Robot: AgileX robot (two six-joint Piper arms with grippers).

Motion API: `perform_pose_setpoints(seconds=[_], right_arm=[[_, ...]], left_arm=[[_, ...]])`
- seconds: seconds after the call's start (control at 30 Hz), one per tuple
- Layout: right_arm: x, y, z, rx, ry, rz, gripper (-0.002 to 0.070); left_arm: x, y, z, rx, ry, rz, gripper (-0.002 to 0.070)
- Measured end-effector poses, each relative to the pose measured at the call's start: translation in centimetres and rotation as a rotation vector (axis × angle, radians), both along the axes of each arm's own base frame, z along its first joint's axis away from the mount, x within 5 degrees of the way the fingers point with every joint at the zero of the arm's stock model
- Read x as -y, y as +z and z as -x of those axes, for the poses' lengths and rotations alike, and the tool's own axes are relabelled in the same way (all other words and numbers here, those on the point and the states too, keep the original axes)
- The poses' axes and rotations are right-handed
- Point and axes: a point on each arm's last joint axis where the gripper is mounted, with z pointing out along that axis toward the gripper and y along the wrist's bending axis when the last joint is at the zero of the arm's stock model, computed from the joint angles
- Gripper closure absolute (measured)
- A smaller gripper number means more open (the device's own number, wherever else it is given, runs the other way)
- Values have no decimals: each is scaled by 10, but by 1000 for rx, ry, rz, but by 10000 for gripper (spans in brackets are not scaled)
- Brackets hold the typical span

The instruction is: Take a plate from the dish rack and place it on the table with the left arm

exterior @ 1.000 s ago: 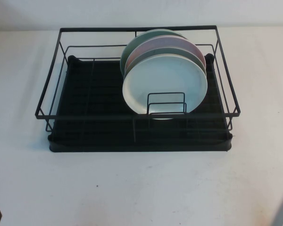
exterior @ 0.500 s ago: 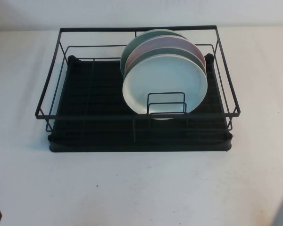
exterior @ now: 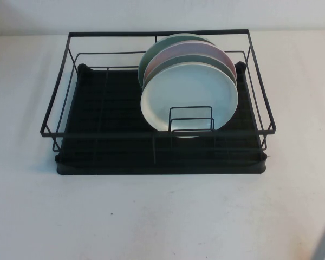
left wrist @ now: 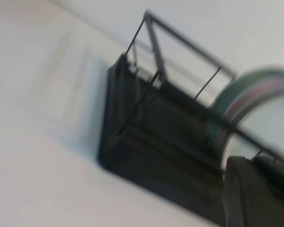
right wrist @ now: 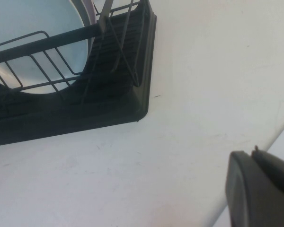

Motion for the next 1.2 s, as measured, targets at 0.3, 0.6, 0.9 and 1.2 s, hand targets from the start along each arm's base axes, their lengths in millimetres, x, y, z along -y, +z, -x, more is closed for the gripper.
perform_pose_setpoints(seconds=[0.3, 0.6, 0.9, 1.2], right_arm=[[0, 0, 0, 0, 0, 0, 694], [0, 0, 0, 0, 0, 0, 694], [0, 0, 0, 0, 0, 0, 694], [0, 0, 0, 0, 0, 0, 694]], left_arm=[[-3, 10, -1, 85, 39, 120, 679], [-3, 28, 2, 122, 33, 133, 679], [8, 155, -11, 2, -110, -424, 679], [18, 226, -69, 83, -117, -535, 679]])
